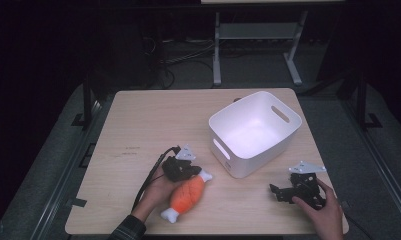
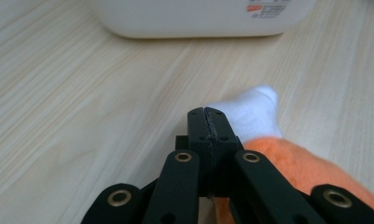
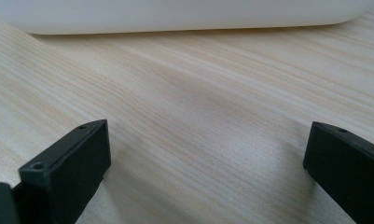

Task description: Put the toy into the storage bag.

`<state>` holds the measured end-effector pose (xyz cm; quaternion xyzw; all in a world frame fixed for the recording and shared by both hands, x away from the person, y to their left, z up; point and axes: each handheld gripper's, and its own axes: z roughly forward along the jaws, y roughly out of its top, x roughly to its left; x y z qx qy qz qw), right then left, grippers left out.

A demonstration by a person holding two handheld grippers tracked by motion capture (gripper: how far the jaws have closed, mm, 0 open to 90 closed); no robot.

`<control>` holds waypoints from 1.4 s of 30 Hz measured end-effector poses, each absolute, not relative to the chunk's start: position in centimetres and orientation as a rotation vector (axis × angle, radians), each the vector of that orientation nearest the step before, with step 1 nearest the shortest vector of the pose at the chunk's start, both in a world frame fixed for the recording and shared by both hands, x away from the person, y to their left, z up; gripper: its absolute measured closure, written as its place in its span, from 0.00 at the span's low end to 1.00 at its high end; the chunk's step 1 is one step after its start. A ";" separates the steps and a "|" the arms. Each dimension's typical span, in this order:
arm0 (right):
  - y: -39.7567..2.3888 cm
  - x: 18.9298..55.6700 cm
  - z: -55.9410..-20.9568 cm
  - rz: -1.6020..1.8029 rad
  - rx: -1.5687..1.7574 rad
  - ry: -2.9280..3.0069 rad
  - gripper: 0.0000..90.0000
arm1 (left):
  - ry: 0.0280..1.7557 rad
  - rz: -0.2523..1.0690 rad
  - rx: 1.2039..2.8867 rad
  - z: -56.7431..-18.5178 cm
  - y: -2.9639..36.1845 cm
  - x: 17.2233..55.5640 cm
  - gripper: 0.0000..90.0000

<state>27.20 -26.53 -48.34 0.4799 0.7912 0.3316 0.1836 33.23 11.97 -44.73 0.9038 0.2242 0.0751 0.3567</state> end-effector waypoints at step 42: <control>-26.5 27.2 -48.3 0.936 1.353 2.231 0.00 | 0.638 0.050 2.380 -40.9 13.4 32.1 0.29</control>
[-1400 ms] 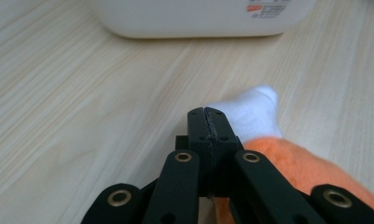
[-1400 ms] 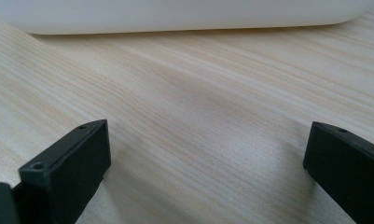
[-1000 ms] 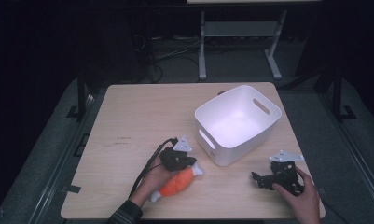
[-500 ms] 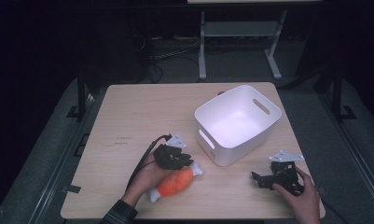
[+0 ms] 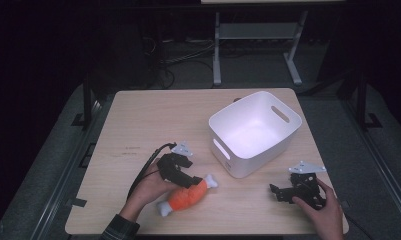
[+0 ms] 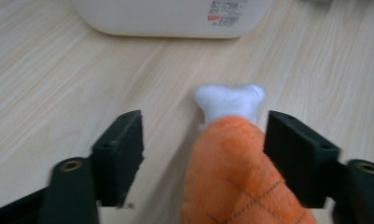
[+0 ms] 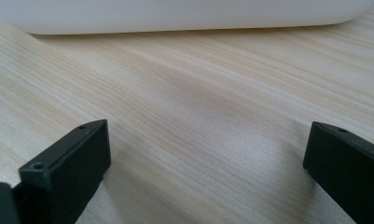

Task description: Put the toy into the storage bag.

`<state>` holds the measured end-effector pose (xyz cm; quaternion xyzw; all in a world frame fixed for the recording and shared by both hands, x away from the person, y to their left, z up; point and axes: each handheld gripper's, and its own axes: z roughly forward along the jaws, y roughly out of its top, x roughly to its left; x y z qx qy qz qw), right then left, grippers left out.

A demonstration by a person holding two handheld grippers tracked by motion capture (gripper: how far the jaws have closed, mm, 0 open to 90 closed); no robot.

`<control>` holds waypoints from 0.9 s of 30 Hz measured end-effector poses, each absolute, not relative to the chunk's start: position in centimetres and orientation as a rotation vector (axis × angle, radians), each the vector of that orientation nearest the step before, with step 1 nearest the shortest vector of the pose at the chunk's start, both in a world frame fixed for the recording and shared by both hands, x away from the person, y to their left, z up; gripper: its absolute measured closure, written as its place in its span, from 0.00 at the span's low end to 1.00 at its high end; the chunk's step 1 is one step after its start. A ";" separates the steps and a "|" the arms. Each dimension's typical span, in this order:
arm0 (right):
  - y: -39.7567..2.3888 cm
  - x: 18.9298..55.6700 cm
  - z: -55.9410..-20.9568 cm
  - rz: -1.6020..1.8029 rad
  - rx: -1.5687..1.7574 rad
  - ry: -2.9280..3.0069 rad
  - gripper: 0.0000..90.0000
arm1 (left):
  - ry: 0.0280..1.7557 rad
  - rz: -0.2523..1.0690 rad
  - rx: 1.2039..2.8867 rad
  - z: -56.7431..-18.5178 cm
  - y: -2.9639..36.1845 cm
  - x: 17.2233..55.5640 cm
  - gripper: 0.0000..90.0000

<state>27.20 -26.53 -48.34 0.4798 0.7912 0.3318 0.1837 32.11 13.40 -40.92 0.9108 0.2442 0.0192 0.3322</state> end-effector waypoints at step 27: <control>-26.5 27.2 -48.3 0.936 1.353 2.231 0.00 | 0.631 0.042 2.464 -40.2 15.0 28.3 0.14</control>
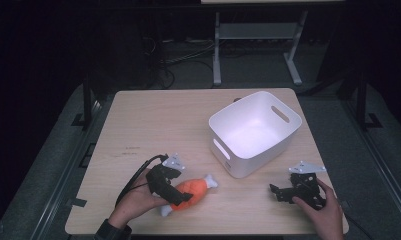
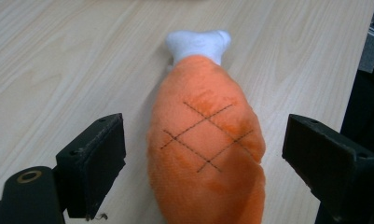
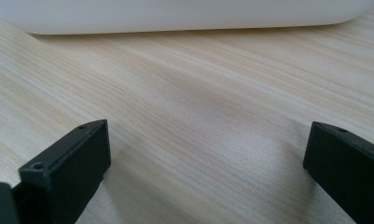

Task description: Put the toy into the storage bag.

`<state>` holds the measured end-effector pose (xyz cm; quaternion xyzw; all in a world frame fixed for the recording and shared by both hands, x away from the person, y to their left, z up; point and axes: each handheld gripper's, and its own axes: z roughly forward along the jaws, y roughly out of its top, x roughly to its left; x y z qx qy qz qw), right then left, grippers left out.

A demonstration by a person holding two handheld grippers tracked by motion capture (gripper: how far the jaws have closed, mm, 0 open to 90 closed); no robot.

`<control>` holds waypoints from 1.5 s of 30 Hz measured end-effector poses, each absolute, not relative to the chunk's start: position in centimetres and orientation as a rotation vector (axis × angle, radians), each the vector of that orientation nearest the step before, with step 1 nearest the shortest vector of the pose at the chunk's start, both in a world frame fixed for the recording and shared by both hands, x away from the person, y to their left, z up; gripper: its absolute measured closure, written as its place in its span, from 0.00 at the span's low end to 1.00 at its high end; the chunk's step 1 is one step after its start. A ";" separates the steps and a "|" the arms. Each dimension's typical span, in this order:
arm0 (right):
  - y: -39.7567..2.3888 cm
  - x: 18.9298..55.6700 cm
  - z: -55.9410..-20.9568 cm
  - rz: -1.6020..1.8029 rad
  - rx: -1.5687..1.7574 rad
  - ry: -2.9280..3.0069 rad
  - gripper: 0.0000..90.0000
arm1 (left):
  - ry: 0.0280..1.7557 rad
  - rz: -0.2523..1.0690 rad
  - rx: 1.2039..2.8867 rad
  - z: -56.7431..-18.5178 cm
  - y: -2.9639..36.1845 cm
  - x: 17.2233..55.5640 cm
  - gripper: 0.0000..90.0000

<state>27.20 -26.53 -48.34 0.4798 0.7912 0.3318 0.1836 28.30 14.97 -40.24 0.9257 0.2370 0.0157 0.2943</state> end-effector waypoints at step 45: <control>-26.5 27.2 -48.3 0.936 1.354 2.231 0.00 | 0.605 -0.043 2.542 -44.4 13.3 28.8 0.17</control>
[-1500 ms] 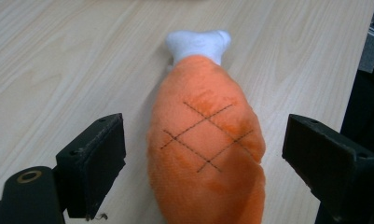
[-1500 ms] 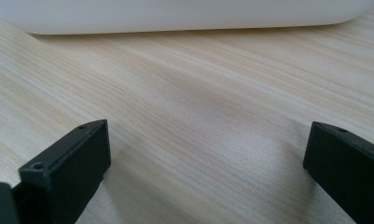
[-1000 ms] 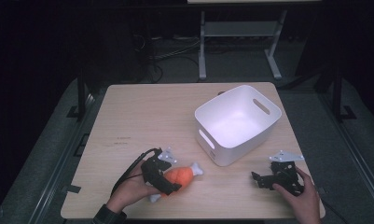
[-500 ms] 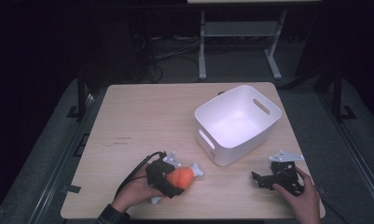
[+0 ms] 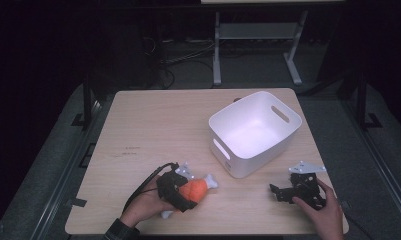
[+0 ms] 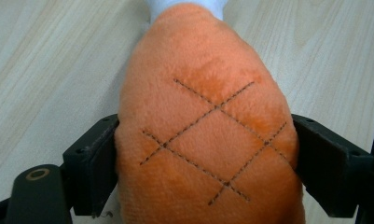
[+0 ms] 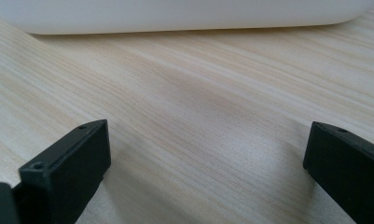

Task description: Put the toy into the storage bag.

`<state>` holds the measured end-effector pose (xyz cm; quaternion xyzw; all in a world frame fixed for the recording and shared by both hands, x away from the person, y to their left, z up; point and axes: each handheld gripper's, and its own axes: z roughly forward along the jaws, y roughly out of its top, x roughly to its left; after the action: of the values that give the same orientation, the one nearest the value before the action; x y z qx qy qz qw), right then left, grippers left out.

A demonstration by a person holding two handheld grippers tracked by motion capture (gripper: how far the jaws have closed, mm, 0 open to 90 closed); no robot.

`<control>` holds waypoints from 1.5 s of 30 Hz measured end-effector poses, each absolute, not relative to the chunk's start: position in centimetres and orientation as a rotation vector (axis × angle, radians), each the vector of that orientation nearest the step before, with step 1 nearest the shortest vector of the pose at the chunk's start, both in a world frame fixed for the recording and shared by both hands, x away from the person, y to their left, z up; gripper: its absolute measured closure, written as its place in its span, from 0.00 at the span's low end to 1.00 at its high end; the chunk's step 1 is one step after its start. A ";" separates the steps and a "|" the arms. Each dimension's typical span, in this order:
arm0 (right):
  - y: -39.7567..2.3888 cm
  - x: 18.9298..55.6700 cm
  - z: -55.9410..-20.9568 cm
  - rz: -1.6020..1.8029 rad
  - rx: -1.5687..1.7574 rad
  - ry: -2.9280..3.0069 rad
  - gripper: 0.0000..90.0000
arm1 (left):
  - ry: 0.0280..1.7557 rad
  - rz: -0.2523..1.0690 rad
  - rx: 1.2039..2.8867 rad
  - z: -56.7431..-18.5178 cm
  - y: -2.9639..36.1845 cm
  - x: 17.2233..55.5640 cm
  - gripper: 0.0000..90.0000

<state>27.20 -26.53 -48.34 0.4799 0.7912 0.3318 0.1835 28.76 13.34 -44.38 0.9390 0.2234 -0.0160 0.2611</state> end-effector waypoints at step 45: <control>-26.5 27.2 -48.3 0.936 1.353 2.231 0.00 | 0.563 0.013 2.423 -40.5 16.2 30.0 0.24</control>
<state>27.20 -26.53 -48.34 0.4798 0.7912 0.3317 0.1836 29.97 16.23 -40.49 0.9223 0.2145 0.0051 0.3214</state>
